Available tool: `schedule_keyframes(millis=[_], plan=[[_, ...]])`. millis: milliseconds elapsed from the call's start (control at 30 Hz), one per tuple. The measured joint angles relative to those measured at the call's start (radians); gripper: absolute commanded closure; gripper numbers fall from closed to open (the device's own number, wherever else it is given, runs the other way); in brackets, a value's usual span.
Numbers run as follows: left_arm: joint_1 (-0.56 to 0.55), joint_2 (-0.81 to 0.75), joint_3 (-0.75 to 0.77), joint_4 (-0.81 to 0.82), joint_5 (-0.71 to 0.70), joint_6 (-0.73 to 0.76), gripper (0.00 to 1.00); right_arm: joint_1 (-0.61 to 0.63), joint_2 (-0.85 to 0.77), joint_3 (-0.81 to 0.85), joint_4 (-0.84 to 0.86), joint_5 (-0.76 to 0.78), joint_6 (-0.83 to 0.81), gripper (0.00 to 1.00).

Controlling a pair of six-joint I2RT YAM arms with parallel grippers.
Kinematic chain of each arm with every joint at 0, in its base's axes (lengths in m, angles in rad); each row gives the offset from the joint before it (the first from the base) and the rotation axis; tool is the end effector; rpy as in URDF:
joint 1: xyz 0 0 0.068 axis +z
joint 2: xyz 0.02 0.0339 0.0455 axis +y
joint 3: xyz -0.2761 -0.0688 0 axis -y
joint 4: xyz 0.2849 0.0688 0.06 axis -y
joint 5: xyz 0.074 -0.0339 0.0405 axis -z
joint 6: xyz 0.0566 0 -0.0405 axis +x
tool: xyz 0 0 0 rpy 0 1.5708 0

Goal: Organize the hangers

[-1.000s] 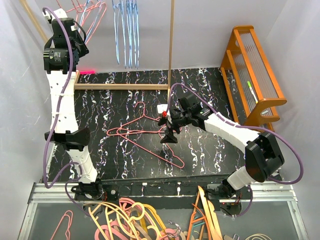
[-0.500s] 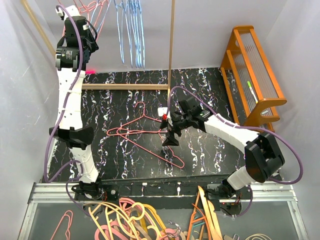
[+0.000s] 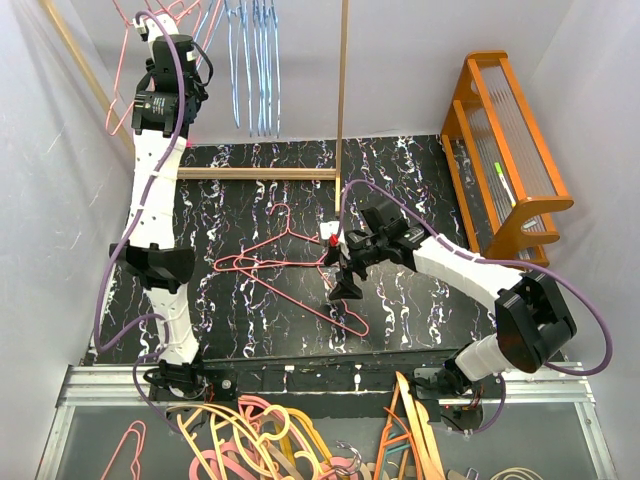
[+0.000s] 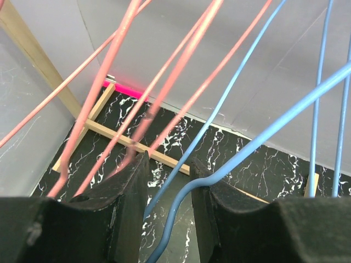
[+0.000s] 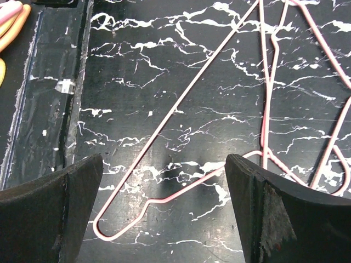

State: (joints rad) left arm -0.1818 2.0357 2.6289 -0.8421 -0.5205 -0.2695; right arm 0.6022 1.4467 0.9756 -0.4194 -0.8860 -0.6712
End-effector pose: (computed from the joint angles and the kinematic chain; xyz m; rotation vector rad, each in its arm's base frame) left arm 0.4632 -0.0565 0.5390 -0.4391 1.7339 0.1498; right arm 0.2521 0.2265 0.2263 -1.6370 1.5802 1.0366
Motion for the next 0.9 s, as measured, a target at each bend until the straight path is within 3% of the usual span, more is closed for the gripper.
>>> schedule_keyframes(millis=[533,900], plan=[[0.001,0.003,0.008,-0.003,-0.013,-0.011,1.0,0.0,-0.001,-0.027,0.004,-0.007,0.022,0.0],[0.071,0.003,0.008,-0.01,0.015,-0.046,1.0,0.0,-0.001,-0.027,0.004,-0.006,0.035,0.01]])
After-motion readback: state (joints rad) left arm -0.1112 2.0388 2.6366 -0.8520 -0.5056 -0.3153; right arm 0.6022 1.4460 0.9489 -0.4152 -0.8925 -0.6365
